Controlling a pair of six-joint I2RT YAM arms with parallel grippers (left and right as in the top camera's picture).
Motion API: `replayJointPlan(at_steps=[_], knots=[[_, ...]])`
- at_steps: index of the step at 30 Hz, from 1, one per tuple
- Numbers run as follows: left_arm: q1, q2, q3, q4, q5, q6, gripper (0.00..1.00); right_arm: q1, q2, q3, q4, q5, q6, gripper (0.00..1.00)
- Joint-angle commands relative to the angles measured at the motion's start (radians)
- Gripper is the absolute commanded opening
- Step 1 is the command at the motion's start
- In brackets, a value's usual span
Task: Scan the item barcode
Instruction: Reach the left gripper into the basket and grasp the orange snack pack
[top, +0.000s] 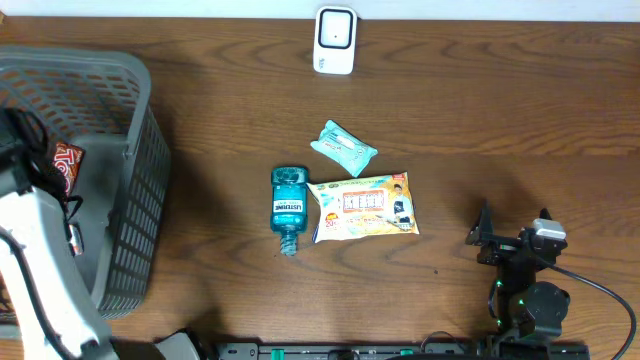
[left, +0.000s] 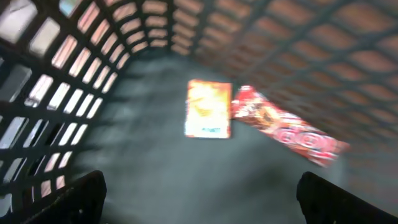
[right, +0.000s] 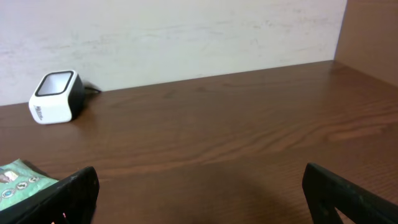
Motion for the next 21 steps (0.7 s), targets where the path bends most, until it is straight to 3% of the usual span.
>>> replayJointPlan(at_steps=[1, 6, 21], knots=[[0.047, 0.087, -0.023, 0.019, 0.030, 0.039, 0.98, 0.001, -0.004, -0.003, -0.001, 0.005, -0.013, 0.99], [0.064, 0.204, -0.050, 0.148, -0.001, 0.222, 0.98, 0.001, -0.004, -0.003, -0.001, 0.005, -0.013, 0.99], [0.090, 0.333, -0.216, 0.369, -0.023, 0.233, 0.98, 0.001, -0.004, -0.003, -0.001, 0.005, -0.013, 0.99]])
